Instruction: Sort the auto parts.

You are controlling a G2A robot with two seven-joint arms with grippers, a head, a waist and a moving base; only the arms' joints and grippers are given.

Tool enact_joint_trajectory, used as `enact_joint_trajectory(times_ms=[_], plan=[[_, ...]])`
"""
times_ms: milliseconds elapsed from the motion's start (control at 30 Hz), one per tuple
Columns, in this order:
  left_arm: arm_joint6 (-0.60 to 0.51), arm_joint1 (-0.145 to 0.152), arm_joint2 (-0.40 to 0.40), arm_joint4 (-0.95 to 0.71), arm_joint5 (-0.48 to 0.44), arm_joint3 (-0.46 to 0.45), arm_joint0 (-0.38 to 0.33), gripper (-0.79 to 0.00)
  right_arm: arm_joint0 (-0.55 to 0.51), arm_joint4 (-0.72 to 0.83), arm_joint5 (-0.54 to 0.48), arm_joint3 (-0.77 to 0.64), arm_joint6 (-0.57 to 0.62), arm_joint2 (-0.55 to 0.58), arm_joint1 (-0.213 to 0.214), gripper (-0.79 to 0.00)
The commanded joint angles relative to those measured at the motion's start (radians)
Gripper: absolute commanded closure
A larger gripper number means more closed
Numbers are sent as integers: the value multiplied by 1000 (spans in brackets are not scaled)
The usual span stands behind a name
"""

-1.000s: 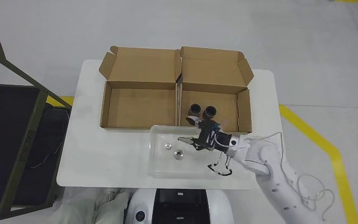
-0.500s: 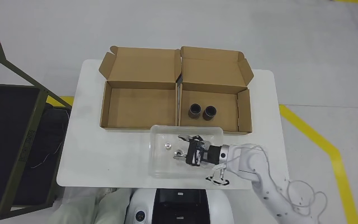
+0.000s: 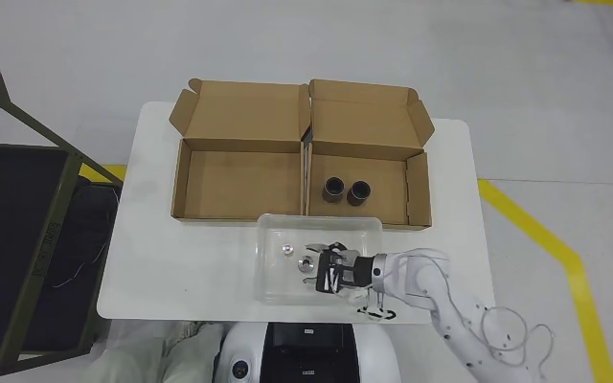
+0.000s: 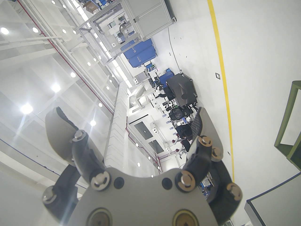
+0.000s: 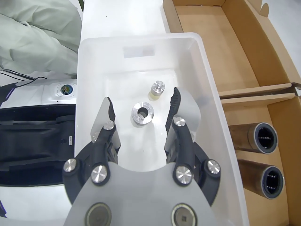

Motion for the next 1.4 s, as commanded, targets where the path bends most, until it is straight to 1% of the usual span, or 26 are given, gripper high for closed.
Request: enact_joint_trajectory(times_ms=[0, 400, 733, 1000, 1100, 1133, 1200, 1267, 1300, 1367], plan=[[0, 0, 0, 0, 0, 0, 0, -785, 7, -6, 3, 18, -1, -9, -1, -486], [0, 0, 0, 0, 0, 0, 0, -785, 43, -36, 22, 99, -13, -73, -10, -489], [0, 0, 0, 0, 0, 0, 0, -785, 74, -55, 69, 162, -30, -114, -20, -496], [0, 0, 0, 0, 0, 0, 0, -785, 101, -63, 100, 205, -36, -146, -31, -465], [0, 0, 0, 0, 0, 0, 0, -785, 109, -65, 108, 217, -37, -154, -34, -465], [0, 0, 0, 0, 0, 0, 0, -785, 111, -64, 114, 222, -35, -155, -35, -449], [0, 0, 0, 0, 0, 0, 0, -785, 115, -62, 119, 229, -33, -156, -36, -382], [0, 0, 0, 0, 0, 0, 0, -785, 120, -61, 121, 234, -31, -157, -37, -332], [0, 0, 0, 0, 0, 0, 0, -785, 121, -60, 120, 235, -30, -157, -37, -280], [0, 0, 0, 0, 0, 0, 0, -785, 123, -55, 119, 232, -31, -156, -37, -209]])
